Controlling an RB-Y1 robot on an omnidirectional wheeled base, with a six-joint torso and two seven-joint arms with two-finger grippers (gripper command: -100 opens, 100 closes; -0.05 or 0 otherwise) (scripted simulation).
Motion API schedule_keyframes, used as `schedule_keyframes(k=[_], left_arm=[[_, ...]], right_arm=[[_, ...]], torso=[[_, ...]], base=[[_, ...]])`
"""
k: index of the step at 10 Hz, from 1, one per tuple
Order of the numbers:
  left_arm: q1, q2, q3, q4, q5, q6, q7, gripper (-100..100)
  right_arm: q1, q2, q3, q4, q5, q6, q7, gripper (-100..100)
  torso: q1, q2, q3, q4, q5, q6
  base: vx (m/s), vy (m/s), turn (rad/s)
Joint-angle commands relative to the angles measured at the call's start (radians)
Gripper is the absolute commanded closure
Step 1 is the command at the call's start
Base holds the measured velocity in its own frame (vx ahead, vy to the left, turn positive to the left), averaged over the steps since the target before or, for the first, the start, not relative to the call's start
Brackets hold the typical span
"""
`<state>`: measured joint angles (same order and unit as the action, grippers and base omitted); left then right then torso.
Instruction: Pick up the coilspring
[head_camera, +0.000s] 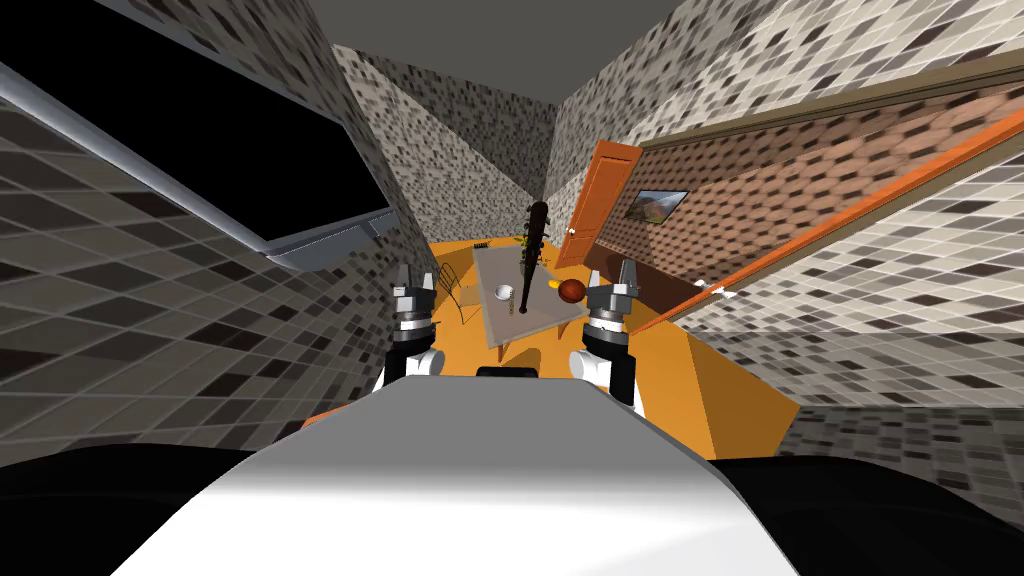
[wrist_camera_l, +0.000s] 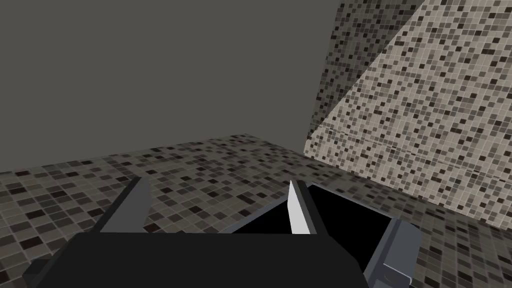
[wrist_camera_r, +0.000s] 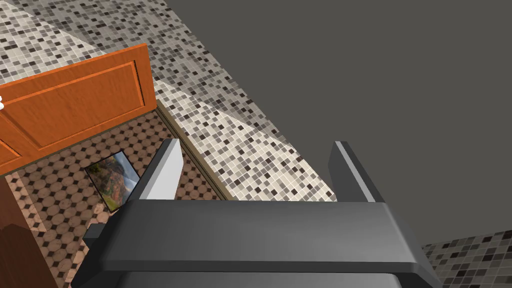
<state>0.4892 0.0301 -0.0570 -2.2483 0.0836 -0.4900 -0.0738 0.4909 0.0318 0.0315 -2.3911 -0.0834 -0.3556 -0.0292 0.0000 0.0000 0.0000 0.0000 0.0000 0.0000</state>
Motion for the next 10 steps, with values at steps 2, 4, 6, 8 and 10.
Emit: schedule_keyframes(k=[2,4,6,8,10], left_arm=[[0.011,0.056,-0.001,0.05,0.002,-0.003,0.002,-100],[0.023,0.101,-0.003,0.097,0.003,-0.006,0.005,-100],[0.03,0.125,-0.004,0.131,0.004,-0.008,0.007,-100],[0.047,0.178,-0.006,0.195,0.006,-0.012,0.012,-100],[0.067,0.234,-0.008,0.26,0.007,-0.017,0.017,-100]], right_arm=[[0.0,0.0,0.0,0.0,0.0,0.0,0.0,0],[0.0,0.0,0.0,0.0,0.0,0.0,0.0,0],[0.0,0.0,0.0,0.0,0.0,0.0,0.0,0],[0.0,0.0,0.0,0.0,0.0,0.0,0.0,0],[0.0,0.0,0.0,0.0,0.0,0.0,0.0,0]], torso=[[-0.002,0.0,0.0,0.0,0.0,0.0],[-0.005,0.001,0.001,0.0,-0.001,0.0],[-0.005,0.001,0.001,0.0,-0.001,0.0],[-0.004,0.001,0.001,0.0,-0.001,0.0],[-0.006,0.002,0.001,0.0,-0.001,0.0]], base=[[-0.013,-0.05,-0.132],[-0.02,-0.083,-0.101],[-0.015,-0.071,-0.105],[-0.012,-0.074,-0.149],[-0.02,-0.118,-0.212]])
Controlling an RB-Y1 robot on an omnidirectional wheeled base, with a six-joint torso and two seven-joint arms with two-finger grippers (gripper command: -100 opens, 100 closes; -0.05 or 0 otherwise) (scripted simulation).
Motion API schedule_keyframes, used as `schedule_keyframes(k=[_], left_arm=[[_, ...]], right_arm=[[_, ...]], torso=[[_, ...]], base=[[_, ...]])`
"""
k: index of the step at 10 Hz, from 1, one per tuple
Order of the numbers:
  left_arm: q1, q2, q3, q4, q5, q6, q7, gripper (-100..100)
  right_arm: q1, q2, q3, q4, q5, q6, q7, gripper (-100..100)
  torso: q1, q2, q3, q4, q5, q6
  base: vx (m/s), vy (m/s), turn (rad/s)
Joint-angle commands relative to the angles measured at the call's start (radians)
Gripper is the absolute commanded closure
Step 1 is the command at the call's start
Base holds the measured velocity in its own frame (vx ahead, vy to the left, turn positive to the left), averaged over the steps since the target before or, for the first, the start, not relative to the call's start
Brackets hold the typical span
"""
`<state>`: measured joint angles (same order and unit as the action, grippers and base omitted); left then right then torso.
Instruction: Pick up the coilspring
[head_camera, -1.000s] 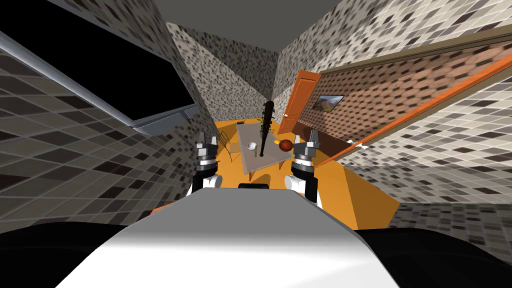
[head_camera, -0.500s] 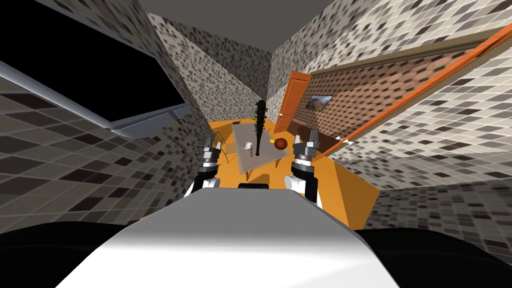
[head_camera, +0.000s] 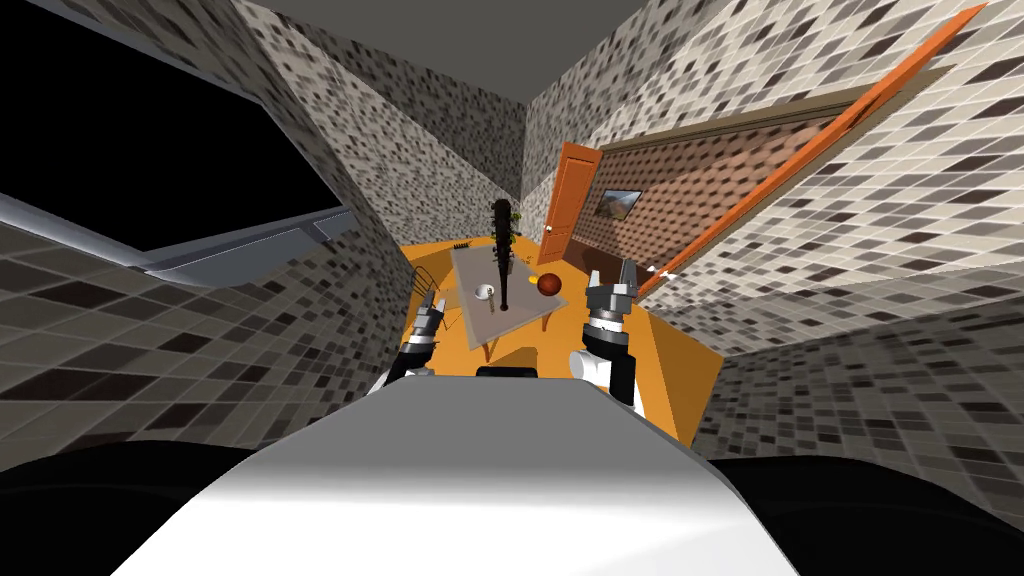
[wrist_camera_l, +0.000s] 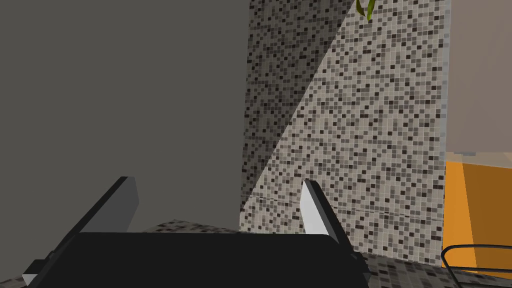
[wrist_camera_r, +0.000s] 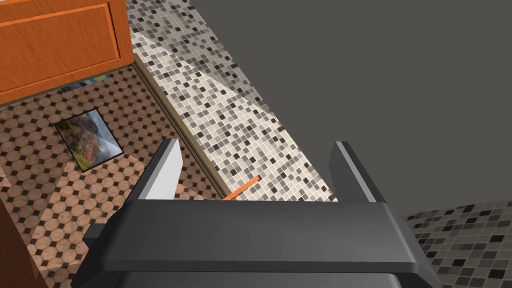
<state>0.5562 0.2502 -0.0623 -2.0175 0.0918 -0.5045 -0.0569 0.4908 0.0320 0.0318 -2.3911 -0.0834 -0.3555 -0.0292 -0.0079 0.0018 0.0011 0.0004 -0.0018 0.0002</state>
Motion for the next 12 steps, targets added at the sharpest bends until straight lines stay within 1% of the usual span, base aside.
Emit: schedule_keyframes(k=[1,2,3,4,5,7,8,9,10,11,12], left_arm=[[0.0,0.014,-0.003,0.045,-0.001,-0.003,0.0,-100],[0.01,0.043,-0.005,0.077,0.0,-0.005,0.003,-100],[0.01,0.043,-0.005,0.086,0.0,-0.005,0.003,-100],[0.02,0.073,-0.006,0.124,0.0,-0.008,0.007,-100],[0.02,0.073,-0.006,0.128,0.0,-0.008,0.007,-100],[0.041,0.134,-0.011,0.198,0.002,-0.013,0.013,-100],[0.041,0.134,-0.011,0.217,0.002,-0.013,0.013,-100],[0.051,0.165,-0.013,0.264,0.003,-0.015,0.016,-100],[0.06,0.197,-0.016,0.296,0.005,-0.018,0.02,-100],[0.06,0.197,-0.016,0.311,0.005,-0.018,0.02,-100],[0.069,0.228,-0.019,0.36,0.006,-0.02,0.023,-100]], right_arm=[[0.0,0.0,0.0,0.0,0.0,0.0,0.0,0],[0.0,0.0,0.0,0.0,0.0,0.0,0.0,0],[0.0,0.0,0.0,0.0,0.0,0.0,0.0,0],[0.0,0.0,0.0,0.0,0.0,0.0,0.0,0],[0.0,0.0,0.0,0.0,0.0,0.0,0.0,0],[0.0,0.0,0.0,0.0,0.0,0.0,0.0,0],[0.0,0.0,0.0,0.0,0.0,0.0,0.0,0],[0.0,0.0,0.0,0.0,0.0,0.0,0.0,0],[0.0,0.0,0.0,0.0,0.0,0.0,0.0,0],[0.0,0.0,0.0,0.0,0.0,0.0,0.0,0],[0.0,0.0,0.0,0.0,0.0,0.0,0.0,0]], torso=[[0.0,0.0,0.0,0.0,0.0,0.0],[0.002,0.0,0.0,0.0,0.0,0.0],[0.004,0.0,0.0,0.0,0.001,0.0],[0.005,0.0,0.0,0.0,0.001,0.0],[0.005,-0.001,0.0,0.0,0.001,0.0],[0.004,-0.001,-0.001,0.0,0.001,0.0],[0.002,-0.001,-0.001,0.0,0.0,0.0],[0.003,0.0,0.0,0.0,0.0,-0.001],[0.003,0.0,0.0,0.0,0.001,0.0],[0.002,-0.001,-0.001,0.0,0.0,0.0],[0.003,-0.002,-0.001,0.0,0.0,-0.001]], base=[[-0.011,-0.085,-0.057],[-0.013,-0.067,-0.138],[-0.006,-0.045,-0.079],[0.003,-0.056,-0.16],[-0.007,-0.053,-0.08],[0.01,-0.09,-0.195],[-0.012,-0.086,-0.094],[-0.005,-0.081,-0.177],[0.018,-0.105,-0.248],[0.029,-0.087,-0.073],[0.033,-0.094,-0.171]])
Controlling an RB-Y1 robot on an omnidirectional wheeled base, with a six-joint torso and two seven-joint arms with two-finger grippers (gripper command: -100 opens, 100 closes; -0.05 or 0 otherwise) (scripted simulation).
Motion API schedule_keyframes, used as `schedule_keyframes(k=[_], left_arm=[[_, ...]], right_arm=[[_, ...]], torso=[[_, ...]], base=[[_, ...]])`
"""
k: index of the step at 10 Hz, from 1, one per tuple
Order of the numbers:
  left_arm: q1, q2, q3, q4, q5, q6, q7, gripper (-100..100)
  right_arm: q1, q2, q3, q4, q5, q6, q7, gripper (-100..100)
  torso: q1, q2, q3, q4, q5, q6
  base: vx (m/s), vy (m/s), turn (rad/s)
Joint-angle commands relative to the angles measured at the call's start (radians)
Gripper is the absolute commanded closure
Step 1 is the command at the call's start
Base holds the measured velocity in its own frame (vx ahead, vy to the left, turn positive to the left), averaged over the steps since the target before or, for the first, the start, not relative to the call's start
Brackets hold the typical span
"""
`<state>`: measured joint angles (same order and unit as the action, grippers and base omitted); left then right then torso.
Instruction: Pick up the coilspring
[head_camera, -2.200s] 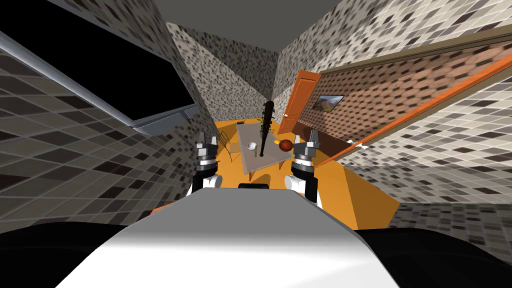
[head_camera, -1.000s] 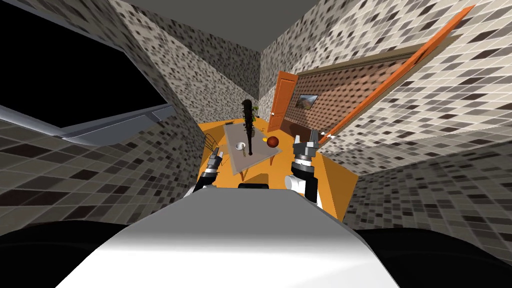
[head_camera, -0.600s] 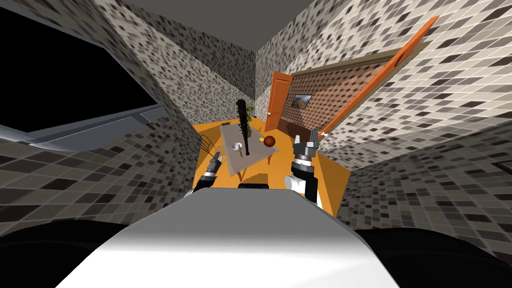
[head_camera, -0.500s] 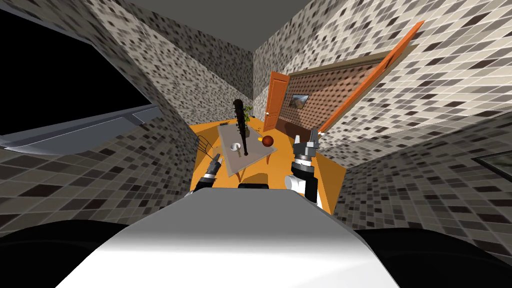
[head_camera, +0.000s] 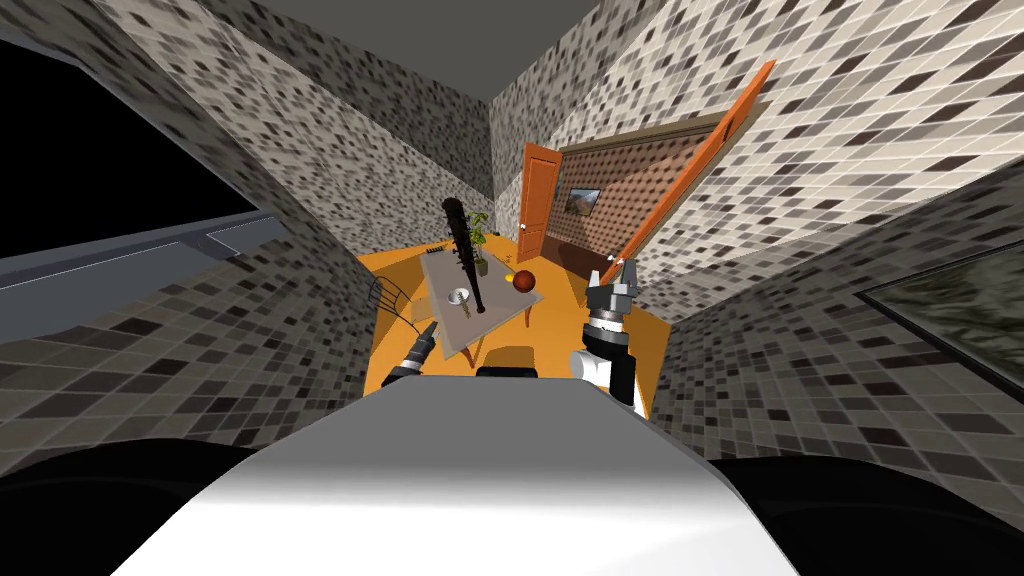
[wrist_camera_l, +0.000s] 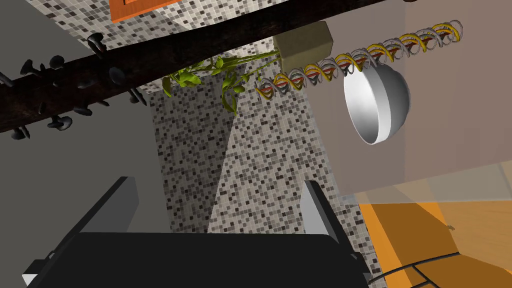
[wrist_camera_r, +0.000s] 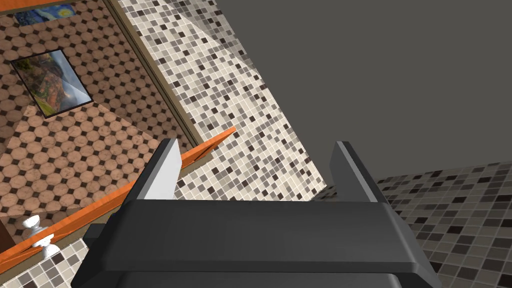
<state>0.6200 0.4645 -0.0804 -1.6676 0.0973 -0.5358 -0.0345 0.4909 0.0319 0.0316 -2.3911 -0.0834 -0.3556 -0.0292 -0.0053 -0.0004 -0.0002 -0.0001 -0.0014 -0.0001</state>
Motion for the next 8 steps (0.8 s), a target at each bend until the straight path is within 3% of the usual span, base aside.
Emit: schedule_keyframes(k=[1,2,4,5,8], left_arm=[[0.013,0.044,-0.005,0.05,0.002,0.009,0.003,-100],[0.013,0.044,-0.005,0.061,0.002,0.009,0.003,-100],[0.026,0.101,-0.013,0.14,0.007,0.004,0.008,-100],[0.026,0.101,-0.013,0.164,0.007,0.004,0.008,-100],[0.035,0.155,-0.023,0.252,0.012,0.0,0.011,-100]], right_arm=[[0.0,0.0,0.0,0.0,0.0,0.0,0.0,0],[0.0,0.0,0.0,0.0,0.0,0.0,0.0,0],[0.0,0.0,0.0,0.0,0.0,0.0,0.0,0],[0.0,0.0,0.0,0.0,0.0,0.0,0.0,0],[0.0,0.0,0.0,0.0,0.0,0.0,0.0,0]], torso=[[0.0,0.0,0.0,0.0,0.0,0.0],[-0.001,-0.001,-0.001,0.0,0.0,0.0],[0.0,-0.001,-0.001,0.0,0.0,0.0],[-0.002,-0.003,-0.001,0.0,0.0,0.0],[0.001,-0.001,-0.001,0.0,0.0,-0.001]], base=[[0.05,-0.121,-0.256],[0.04,-0.079,-0.071],[0.064,-0.106,-0.215],[0.063,-0.081,-0.068],[0.059,-0.086,-0.114]])
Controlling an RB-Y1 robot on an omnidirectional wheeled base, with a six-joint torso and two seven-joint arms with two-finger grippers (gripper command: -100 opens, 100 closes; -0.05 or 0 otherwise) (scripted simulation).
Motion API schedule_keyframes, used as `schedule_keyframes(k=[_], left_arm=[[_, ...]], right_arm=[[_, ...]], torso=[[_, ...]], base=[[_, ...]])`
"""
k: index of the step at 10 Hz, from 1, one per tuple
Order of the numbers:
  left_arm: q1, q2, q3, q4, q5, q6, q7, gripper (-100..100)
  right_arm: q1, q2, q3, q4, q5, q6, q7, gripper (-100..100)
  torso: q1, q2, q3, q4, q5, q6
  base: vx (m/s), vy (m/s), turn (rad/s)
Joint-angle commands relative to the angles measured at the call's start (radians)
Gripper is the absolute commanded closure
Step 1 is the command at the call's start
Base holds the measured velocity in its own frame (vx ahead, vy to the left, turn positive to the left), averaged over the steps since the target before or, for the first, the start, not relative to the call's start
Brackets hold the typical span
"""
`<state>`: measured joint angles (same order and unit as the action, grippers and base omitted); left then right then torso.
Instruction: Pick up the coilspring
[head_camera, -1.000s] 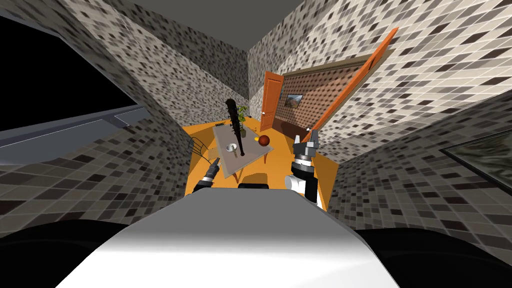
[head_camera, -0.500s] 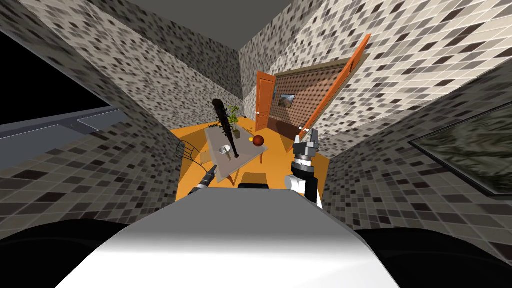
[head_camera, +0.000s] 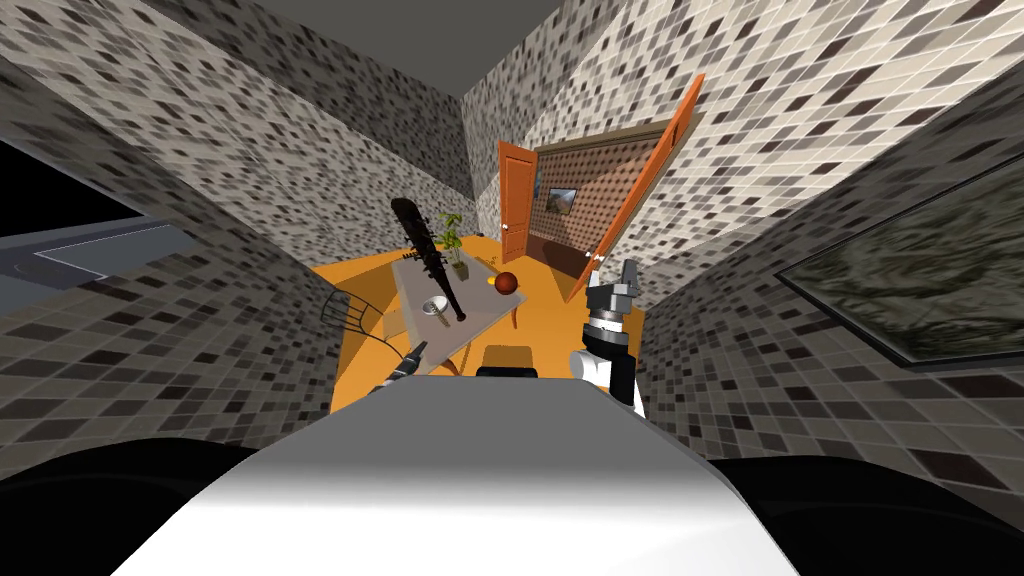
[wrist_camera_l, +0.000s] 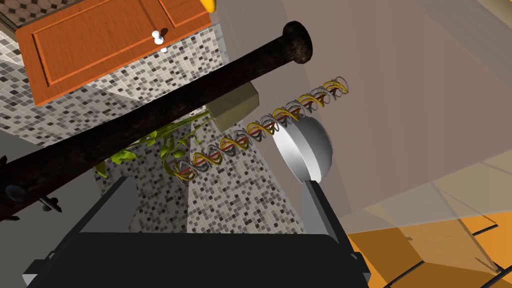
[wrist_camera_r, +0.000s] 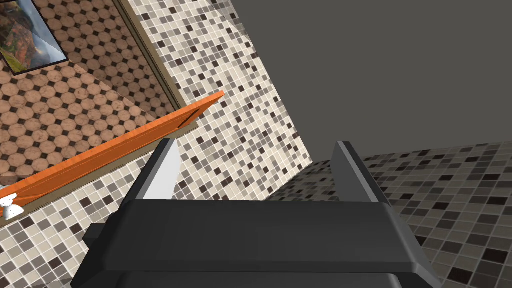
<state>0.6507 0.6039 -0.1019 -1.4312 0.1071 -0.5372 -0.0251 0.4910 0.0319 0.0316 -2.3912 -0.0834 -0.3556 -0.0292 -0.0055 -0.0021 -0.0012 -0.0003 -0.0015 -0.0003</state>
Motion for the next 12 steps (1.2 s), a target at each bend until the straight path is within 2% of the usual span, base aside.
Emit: schedule_keyframes(k=[1,2,4,5,6,7,10,12], left_arm=[[0.005,0.015,-0.001,0.034,0.002,0.001,0.002,-100],[0.008,0.04,-0.007,0.068,0.005,-0.001,0.003,-100],[0.008,0.04,-0.007,0.087,0.005,-0.001,0.003,-100],[0.01,0.063,-0.012,0.123,0.009,-0.003,0.004,-100],[0.01,0.063,-0.012,0.141,0.009,-0.003,0.004,-100],[0.011,0.085,-0.018,0.173,0.012,-0.004,0.005,-100],[0.011,0.105,-0.024,0.249,0.016,-0.006,0.005,-100],[0.009,0.141,-0.037,0.33,0.024,-0.008,0.006,-100]], right_arm=[[0.0,0.0,0.0,0.0,0.0,0.0,0.0,0],[0.0,0.0,0.0,0.0,0.0,0.0,0.0,0],[0.0,0.0,0.0,0.0,0.0,0.0,0.0,0],[0.0,0.0,0.0,0.0,0.0,0.0,0.0,0],[0.0,0.0,0.0,0.0,0.0,0.0,0.0,0],[0.0,0.0,0.0,0.0,0.0,0.0,0.0,0],[0.0,0.0,0.0,0.0,0.0,0.0,0.0,0],[0.0,0.0,0.0,0.0,0.0,0.0,0.0,0]], torso=[[0.0,0.0,0.0,0.0,0.0,0.0],[0.001,0.001,0.0,0.0,0.0,0.0],[0.002,0.0,0.0,0.0,0.0,0.0],[0.004,0.002,0.001,0.0,0.001,-0.001],[0.003,0.001,0.001,0.0,0.001,0.0],[0.002,0.001,0.0,0.0,0.0,0.0],[0.002,-0.003,-0.002,-0.001,0.0,0.0],[0.001,-0.002,-0.001,0.0,0.0,0.0]], base=[[0.054,-0.064,-0.074],[0.07,-0.074,-0.177],[0.054,-0.033,-0.029],[0.05,-0.045,-0.138],[0.058,-0.057,-0.093],[0.084,-0.078,-0.121],[0.101,-0.055,-0.092],[0.137,-0.084,-0.161]])
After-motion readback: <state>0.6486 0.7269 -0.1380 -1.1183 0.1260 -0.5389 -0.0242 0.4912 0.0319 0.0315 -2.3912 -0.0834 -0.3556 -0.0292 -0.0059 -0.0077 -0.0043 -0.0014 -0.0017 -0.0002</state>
